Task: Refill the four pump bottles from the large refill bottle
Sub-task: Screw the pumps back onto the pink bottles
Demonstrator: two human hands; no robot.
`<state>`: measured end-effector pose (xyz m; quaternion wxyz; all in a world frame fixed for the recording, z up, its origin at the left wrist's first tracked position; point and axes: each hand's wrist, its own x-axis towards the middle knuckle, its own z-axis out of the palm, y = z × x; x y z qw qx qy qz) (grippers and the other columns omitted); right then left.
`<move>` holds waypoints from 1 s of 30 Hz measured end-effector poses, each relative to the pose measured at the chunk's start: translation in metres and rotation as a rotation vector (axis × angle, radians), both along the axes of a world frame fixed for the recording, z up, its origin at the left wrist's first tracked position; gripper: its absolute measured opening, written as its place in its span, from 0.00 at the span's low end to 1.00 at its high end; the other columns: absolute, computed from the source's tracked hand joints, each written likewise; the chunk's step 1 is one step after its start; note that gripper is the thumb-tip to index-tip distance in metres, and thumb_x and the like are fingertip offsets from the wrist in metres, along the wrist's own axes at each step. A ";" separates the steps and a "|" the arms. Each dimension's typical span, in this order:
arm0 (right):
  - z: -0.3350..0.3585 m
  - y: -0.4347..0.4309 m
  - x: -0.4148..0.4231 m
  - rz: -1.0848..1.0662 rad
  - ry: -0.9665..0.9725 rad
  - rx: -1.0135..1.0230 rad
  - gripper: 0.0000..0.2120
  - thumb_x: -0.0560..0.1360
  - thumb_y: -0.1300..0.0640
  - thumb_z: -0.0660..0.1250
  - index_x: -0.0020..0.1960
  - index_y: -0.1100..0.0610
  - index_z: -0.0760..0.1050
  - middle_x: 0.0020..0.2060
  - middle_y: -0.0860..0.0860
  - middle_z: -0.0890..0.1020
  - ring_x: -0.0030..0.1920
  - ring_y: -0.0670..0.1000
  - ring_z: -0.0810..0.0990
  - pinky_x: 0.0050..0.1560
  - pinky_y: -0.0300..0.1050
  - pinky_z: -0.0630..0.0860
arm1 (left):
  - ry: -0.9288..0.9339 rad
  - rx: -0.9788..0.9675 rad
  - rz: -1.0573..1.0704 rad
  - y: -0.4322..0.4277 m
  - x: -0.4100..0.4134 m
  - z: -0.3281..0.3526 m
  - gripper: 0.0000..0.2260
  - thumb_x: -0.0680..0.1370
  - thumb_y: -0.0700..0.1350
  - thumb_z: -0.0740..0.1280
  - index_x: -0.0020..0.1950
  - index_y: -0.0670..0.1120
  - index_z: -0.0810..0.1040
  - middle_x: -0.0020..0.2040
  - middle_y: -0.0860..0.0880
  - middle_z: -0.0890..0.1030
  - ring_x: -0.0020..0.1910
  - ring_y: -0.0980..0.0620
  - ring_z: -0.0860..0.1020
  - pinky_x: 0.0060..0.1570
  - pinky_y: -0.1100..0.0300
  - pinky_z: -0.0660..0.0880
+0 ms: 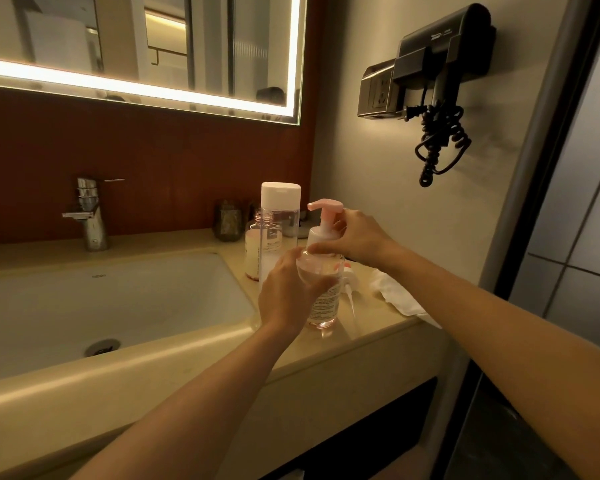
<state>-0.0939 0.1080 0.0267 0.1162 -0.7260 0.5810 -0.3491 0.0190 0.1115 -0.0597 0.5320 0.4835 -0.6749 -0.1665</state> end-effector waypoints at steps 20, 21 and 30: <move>0.000 0.006 -0.012 0.166 -0.189 0.108 0.24 0.70 0.63 0.71 0.65 0.61 0.70 0.56 0.55 0.78 0.57 0.56 0.77 0.60 0.50 0.75 | -0.016 0.008 0.002 -0.001 0.001 0.000 0.29 0.68 0.57 0.73 0.65 0.50 0.70 0.59 0.50 0.78 0.48 0.56 0.73 0.42 0.63 0.70; -0.001 0.006 -0.011 0.156 -0.189 0.096 0.24 0.70 0.63 0.71 0.65 0.61 0.70 0.56 0.55 0.78 0.56 0.56 0.77 0.60 0.51 0.75 | -0.018 0.009 0.002 -0.001 0.001 0.000 0.29 0.68 0.57 0.73 0.65 0.50 0.70 0.59 0.51 0.78 0.48 0.57 0.72 0.42 0.63 0.70; -0.003 0.006 -0.003 0.106 -0.087 0.023 0.27 0.71 0.55 0.71 0.67 0.55 0.67 0.57 0.51 0.74 0.56 0.51 0.74 0.53 0.41 0.72 | -0.023 0.001 0.003 0.001 0.001 0.001 0.28 0.68 0.55 0.73 0.66 0.50 0.70 0.60 0.50 0.78 0.53 0.51 0.77 0.44 0.62 0.72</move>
